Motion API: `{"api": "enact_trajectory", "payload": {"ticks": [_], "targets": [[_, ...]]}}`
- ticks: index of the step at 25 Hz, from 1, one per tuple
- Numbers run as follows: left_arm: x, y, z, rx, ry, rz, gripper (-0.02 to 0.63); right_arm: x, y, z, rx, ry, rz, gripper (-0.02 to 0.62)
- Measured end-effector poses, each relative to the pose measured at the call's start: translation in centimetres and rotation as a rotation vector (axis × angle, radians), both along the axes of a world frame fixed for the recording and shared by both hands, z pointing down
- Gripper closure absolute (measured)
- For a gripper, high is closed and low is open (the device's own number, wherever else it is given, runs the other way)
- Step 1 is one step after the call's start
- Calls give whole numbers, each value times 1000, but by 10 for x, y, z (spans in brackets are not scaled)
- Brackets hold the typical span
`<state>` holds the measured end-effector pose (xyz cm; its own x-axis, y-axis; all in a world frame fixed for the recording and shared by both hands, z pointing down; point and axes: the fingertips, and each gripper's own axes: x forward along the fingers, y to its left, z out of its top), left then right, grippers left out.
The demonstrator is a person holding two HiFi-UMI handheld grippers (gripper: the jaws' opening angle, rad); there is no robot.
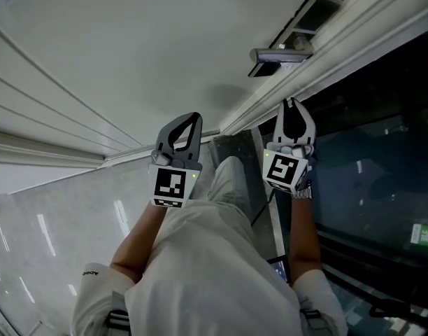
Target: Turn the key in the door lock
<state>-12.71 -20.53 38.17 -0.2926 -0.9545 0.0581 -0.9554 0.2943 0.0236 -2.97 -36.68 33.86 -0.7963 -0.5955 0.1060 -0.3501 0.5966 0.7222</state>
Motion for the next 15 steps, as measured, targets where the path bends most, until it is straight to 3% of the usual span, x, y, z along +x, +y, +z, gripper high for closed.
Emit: {"api": "enact_trajectory", "payload": {"ticks": [9,15], "targets": [[1,-2,7,0,12,10,597,-39,-13,-25,199,160,-57,471],[-8,-5,0,4,9,-3,597,-55,-25,-26,356,272,-34,465]]}}
